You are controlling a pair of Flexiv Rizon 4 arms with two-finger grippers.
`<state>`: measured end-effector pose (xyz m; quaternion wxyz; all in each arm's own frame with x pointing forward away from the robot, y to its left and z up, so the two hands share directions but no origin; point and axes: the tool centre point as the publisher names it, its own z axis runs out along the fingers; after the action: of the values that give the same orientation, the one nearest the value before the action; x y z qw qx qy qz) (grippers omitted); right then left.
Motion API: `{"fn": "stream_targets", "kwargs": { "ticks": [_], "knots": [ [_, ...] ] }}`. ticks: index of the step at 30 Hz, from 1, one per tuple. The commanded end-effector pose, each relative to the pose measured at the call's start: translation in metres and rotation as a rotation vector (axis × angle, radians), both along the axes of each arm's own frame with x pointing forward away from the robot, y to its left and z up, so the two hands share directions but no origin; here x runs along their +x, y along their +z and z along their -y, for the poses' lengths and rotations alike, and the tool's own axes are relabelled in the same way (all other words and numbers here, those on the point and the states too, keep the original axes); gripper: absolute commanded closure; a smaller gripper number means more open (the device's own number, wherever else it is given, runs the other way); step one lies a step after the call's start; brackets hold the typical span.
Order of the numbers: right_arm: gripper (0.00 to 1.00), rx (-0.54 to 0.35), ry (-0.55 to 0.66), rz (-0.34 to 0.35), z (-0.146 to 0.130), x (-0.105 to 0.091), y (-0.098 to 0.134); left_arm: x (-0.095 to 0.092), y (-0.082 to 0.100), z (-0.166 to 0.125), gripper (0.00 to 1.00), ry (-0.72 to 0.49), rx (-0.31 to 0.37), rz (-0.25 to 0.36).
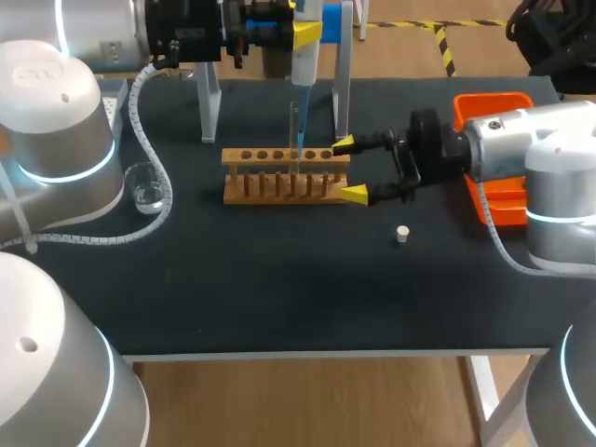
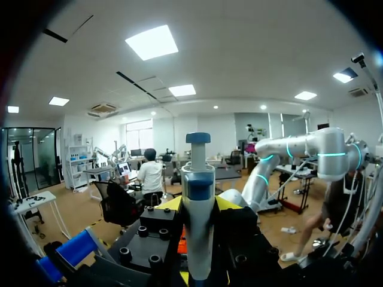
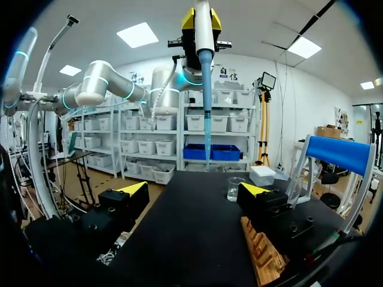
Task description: Invert the test tube, pick up the pipette, mount the tip to pipette, aspirate from beaker and dispense into the tube, eject the tip, return the pipette, and cap with the stopper.
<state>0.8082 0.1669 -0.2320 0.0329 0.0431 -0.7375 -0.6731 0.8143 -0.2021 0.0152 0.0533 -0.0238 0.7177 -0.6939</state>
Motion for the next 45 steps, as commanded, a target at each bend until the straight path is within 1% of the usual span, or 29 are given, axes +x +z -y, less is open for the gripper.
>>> {"fn": "stream_targets", "kwargs": {
  "ticks": [1,20,25,29,34,37,39,45],
  "knots": [
    [0.00,-0.001,0.001,0.000,0.001,0.000,0.000,0.000,0.000,0.000,1.00,-0.001,-0.001,0.001],
    [0.00,-0.001,0.001,0.000,0.001,0.000,0.000,0.000,0.000,0.000,1.00,-0.001,-0.001,0.001],
    [0.00,-0.001,0.001,0.000,0.001,0.000,0.000,-0.001,-0.010,-0.028,1.00,0.049,0.001,0.028],
    [0.00,-0.001,0.001,0.000,0.001,0.000,0.000,-0.003,-0.018,-0.056,1.00,0.090,0.009,0.064],
    [0.00,-0.001,0.001,0.000,0.001,0.000,0.000,-0.001,-0.030,-0.096,1.00,0.170,0.021,0.083],
    [0.00,-0.001,0.001,0.000,0.001,0.000,0.000,0.006,-0.039,-0.121,1.00,0.215,0.034,0.080],
    [0.00,-0.001,0.001,0.000,0.001,0.000,0.000,0.010,-0.043,-0.132,1.00,0.237,0.046,0.076],
    [0.00,-0.001,0.001,0.000,0.001,0.000,0.000,0.029,-0.057,-0.164,1.00,0.282,0.052,0.072]
  ]
}}
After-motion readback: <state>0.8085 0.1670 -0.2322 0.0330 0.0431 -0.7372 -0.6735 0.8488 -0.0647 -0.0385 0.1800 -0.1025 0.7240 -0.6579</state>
